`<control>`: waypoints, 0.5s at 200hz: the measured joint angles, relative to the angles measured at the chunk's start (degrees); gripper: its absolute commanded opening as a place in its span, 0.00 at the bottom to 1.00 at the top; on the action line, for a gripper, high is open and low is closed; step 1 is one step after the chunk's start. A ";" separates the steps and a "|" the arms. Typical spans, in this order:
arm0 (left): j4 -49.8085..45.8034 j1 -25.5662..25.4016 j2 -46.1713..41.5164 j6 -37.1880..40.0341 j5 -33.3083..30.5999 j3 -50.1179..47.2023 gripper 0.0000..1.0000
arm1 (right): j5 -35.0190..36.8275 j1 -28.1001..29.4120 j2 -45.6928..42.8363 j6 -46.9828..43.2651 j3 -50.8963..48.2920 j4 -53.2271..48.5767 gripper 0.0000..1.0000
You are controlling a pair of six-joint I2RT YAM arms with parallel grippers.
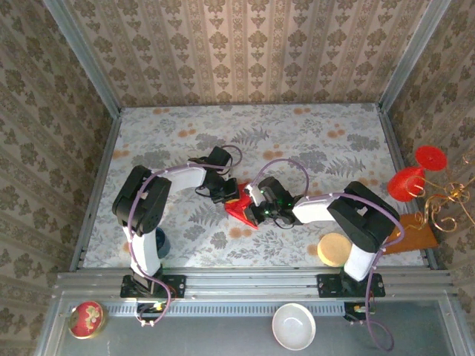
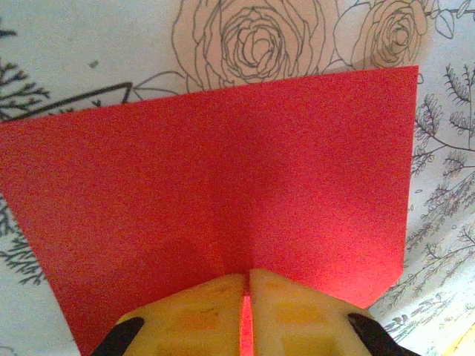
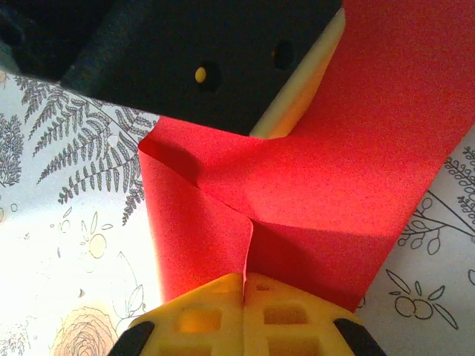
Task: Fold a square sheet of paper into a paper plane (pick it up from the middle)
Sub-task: Third fold the triangle at the center of the table.
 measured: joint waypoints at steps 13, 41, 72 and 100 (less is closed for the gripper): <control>-0.17 0.00 -0.66 -0.04 -0.66 0.00 0.19 | -0.04 0.00 0.15 -0.09 0.15 0.00 0.01; -0.87 0.63 -6.08 -1.11 -3.39 -1.18 0.26 | -0.17 0.00 0.35 -0.09 0.35 0.00 0.01; 0.85 1.95 -15.37 -3.69 -5.92 -5.27 0.29 | -0.22 0.00 0.44 0.09 0.55 -0.15 0.00; 3.48 0.66 -19.93 -7.17 -6.21 -10.56 0.28 | -0.39 0.00 0.59 0.83 1.01 -0.70 0.01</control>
